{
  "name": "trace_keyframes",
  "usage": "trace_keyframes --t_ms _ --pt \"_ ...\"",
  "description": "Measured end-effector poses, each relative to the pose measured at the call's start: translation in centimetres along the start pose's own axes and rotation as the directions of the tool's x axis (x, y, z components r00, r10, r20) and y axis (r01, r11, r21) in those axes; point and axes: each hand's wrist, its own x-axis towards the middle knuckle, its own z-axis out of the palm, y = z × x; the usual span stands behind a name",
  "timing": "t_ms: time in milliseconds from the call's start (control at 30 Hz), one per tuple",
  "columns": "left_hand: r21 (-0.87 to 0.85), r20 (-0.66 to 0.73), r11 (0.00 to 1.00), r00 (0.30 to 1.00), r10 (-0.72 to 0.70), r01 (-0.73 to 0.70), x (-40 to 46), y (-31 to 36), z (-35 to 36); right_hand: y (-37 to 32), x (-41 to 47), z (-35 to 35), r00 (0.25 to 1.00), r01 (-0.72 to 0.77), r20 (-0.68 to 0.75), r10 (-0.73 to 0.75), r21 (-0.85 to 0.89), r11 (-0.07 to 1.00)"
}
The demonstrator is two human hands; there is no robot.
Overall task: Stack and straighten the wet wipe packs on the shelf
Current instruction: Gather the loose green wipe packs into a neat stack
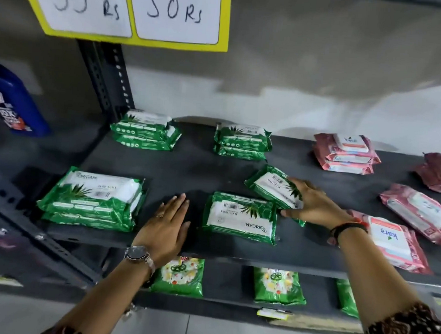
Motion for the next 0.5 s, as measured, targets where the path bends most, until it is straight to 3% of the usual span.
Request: trace_keyframes --t_ms 233,367,500 --pt "0.010 -0.045 1.000 0.999 -0.018 0.018 -0.1 0.4 -0.7 0.5 -0.8 -0.9 0.981 0.054 -0.193 -0.036 0.089 0.995" --pt "0.017 -0.062 1.000 0.998 -0.021 0.022 -0.1 0.7 -1.0 -1.1 -2.4 -2.0 0.938 0.193 -0.312 -0.154 0.099 0.976" --pt "0.022 -0.061 1.000 0.998 -0.018 0.019 -0.2 0.9 -1.0 -4.1 -3.8 -1.6 0.909 0.393 -0.193 -0.371 0.093 0.915"
